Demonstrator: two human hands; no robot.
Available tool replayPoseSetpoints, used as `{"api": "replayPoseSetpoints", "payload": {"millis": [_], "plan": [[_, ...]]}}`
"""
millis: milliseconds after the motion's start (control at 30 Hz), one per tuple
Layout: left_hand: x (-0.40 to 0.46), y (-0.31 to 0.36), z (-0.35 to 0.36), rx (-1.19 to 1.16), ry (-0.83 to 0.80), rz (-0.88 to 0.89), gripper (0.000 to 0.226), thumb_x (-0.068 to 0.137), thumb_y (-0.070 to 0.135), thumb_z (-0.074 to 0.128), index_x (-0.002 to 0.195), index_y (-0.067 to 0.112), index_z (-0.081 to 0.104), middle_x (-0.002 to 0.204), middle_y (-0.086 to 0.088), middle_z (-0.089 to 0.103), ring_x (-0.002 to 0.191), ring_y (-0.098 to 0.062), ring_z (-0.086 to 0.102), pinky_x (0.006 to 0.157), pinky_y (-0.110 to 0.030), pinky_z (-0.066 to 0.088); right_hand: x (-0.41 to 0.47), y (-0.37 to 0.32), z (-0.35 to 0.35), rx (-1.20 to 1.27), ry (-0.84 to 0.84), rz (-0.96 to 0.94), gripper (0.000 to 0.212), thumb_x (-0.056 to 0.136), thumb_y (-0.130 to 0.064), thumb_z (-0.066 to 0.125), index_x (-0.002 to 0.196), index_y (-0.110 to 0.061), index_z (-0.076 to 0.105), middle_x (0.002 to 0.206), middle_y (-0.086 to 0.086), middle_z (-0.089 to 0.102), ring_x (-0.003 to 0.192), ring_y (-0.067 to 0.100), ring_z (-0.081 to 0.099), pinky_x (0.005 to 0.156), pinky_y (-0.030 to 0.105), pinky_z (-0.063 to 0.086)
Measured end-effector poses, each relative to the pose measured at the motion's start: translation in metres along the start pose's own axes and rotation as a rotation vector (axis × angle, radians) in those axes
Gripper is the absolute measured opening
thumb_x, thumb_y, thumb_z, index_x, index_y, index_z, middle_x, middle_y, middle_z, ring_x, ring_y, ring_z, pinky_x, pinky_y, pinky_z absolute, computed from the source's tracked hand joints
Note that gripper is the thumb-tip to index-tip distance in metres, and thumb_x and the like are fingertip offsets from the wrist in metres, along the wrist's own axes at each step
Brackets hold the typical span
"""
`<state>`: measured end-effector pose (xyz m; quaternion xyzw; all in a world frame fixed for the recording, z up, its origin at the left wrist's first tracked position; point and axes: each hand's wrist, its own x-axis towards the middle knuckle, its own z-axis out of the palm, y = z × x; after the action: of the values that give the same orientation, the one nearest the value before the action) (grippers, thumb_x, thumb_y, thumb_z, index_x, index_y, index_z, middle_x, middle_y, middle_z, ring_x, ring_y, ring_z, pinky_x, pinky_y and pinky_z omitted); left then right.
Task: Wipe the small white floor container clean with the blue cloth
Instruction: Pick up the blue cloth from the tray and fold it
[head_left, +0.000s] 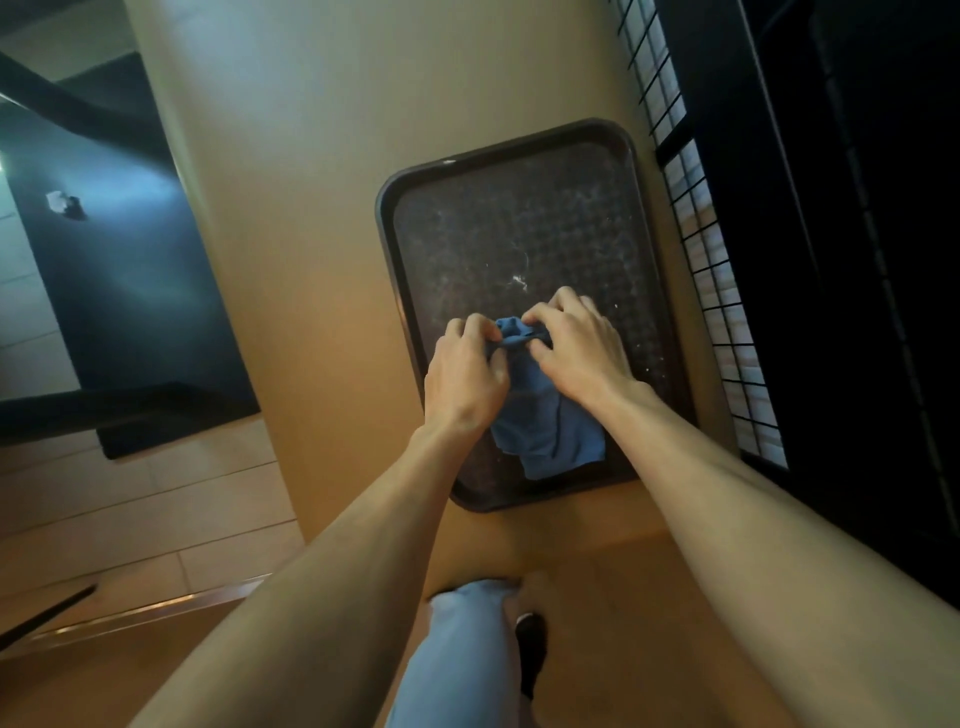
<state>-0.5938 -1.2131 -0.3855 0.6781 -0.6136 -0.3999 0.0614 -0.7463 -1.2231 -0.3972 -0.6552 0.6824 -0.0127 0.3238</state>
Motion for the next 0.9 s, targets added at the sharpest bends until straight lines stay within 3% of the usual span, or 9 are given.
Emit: {"api": "replayPoseSetpoints", "payload": {"millis": [133,333,467,600,700,767,833,900], "plan": [[-0.018,0.006,-0.007,-0.090,0.010,0.034,0.014,0.098,0.017,0.054,0.110,0.022,0.051,0.112,0.003,0.052,0.095,-0.021,0.059,0.088,-0.048,0.053,-0.023,-0.001,-0.012,0.107,-0.006,0.001,0.023,0.092,-0.027,0.064,0.114,-0.027,0.061,0.113,-0.006,0.053,0.108,0.017,0.051,0.083,0.041,0.051],[-0.062,0.022,-0.018,-0.171,0.045,0.100,0.036,0.098,0.016,0.056,0.133,0.025,0.049,0.123,0.005,0.052,0.109,-0.014,0.059,0.097,-0.043,0.052,-0.077,-0.012,-0.036,0.179,0.081,-0.011,0.018,0.090,-0.025,0.065,0.107,-0.024,0.060,0.104,-0.014,0.059,0.106,0.016,0.050,0.078,0.032,0.044],[-0.108,0.029,-0.028,-0.170,0.127,0.201,0.026,0.097,0.014,0.060,0.122,0.020,0.061,0.114,0.004,0.053,0.097,-0.015,0.060,0.087,-0.042,0.055,-0.127,-0.021,-0.054,0.202,0.159,-0.067,0.020,0.091,-0.027,0.067,0.109,-0.021,0.063,0.094,-0.021,0.046,0.106,0.016,0.049,0.081,0.034,0.047],[-0.166,0.041,-0.044,-0.216,0.202,0.311,0.023,0.095,0.010,0.063,0.117,0.016,0.061,0.114,0.004,0.052,0.096,-0.009,0.057,0.084,-0.037,0.056,-0.181,-0.035,-0.069,0.254,0.262,-0.137,0.019,0.091,-0.023,0.069,0.108,-0.017,0.065,0.103,-0.014,0.050,0.113,0.021,0.050,0.090,0.037,0.044],[-0.213,0.054,-0.058,-0.233,0.235,0.367,0.023,0.097,0.010,0.061,0.119,0.014,0.059,0.116,0.001,0.054,0.099,-0.011,0.058,0.084,-0.042,0.057,-0.225,-0.048,-0.083,0.301,0.281,-0.174,0.019,0.092,-0.023,0.067,0.110,-0.018,0.063,0.116,-0.003,0.058,0.118,0.020,0.051,0.098,0.041,0.042],[-0.244,0.061,-0.071,-0.259,0.267,0.396,0.021,0.099,0.015,0.057,0.120,0.015,0.056,0.115,0.002,0.057,0.101,-0.013,0.059,0.083,-0.045,0.057,-0.255,-0.059,-0.095,0.348,0.264,-0.216,0.017,0.094,-0.026,0.064,0.111,-0.022,0.060,0.116,-0.003,0.061,0.112,0.016,0.055,0.096,0.045,0.048],[-0.276,0.068,-0.085,-0.289,0.300,0.428,0.019,0.101,0.023,0.052,0.119,0.021,0.052,0.112,0.003,0.060,0.102,-0.016,0.062,0.082,-0.046,0.057,-0.284,-0.072,-0.109,0.438,0.260,-0.262,0.016,0.096,-0.028,0.062,0.111,-0.024,0.058,0.111,-0.005,0.062,0.104,0.009,0.059,0.089,0.040,0.055],[-0.313,0.078,-0.098,-0.318,0.341,0.475,0.015,0.104,0.023,0.049,0.118,0.026,0.048,0.110,0.005,0.060,0.101,-0.013,0.062,0.084,-0.036,0.056,-0.317,-0.086,-0.124,0.524,0.280,-0.306,0.017,0.096,-0.027,0.063,0.112,-0.023,0.059,0.108,-0.009,0.063,0.102,0.002,0.061,0.086,0.033,0.057]]}}
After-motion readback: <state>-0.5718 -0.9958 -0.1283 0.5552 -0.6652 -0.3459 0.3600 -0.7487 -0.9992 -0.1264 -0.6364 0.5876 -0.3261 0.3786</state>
